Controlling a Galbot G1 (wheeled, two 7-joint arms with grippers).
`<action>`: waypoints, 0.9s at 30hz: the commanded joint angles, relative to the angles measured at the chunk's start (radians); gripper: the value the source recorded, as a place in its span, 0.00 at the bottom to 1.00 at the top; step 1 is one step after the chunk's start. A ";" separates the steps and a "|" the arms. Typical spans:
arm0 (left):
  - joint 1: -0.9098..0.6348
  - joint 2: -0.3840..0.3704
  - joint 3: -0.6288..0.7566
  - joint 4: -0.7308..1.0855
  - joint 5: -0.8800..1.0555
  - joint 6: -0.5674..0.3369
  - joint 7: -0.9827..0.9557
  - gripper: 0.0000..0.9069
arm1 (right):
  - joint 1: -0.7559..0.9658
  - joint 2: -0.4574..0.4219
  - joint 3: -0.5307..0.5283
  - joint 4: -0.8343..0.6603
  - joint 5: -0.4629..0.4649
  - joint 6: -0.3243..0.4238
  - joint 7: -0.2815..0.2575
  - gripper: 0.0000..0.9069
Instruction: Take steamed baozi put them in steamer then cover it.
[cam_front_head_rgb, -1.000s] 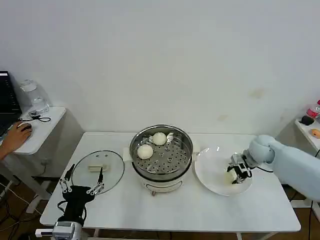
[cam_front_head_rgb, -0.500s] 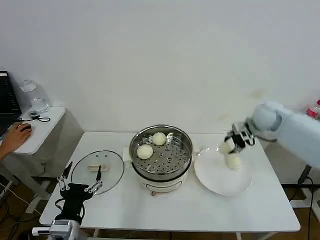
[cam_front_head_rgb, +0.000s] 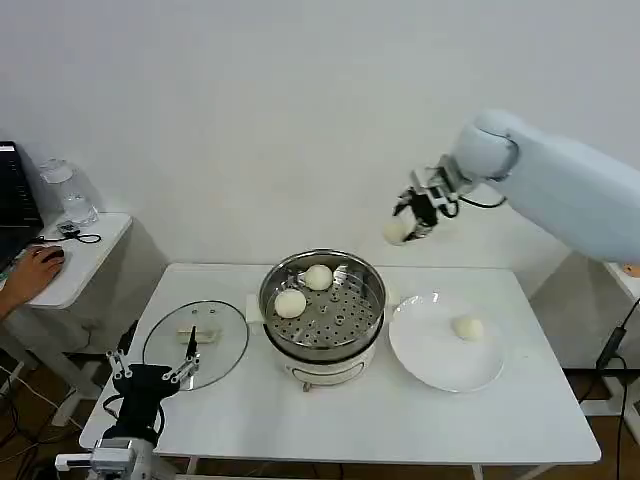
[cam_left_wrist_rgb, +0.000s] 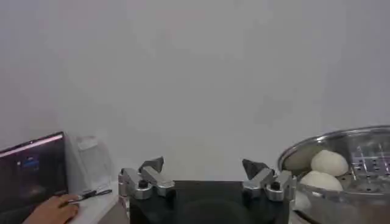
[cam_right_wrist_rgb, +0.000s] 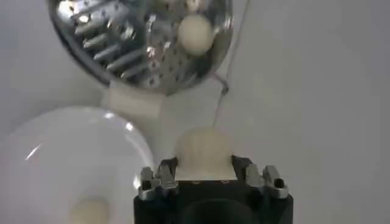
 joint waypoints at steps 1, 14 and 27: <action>0.006 -0.006 -0.016 -0.009 0.000 0.002 -0.001 1.00 | -0.001 0.230 -0.096 0.048 0.031 0.020 0.001 0.70; 0.031 -0.036 -0.025 -0.027 0.007 -0.005 -0.001 1.00 | -0.081 0.299 -0.135 0.088 -0.044 0.109 -0.051 0.71; 0.037 -0.046 -0.032 -0.033 0.005 -0.008 -0.001 1.00 | -0.110 0.284 -0.163 0.087 -0.088 0.201 -0.102 0.71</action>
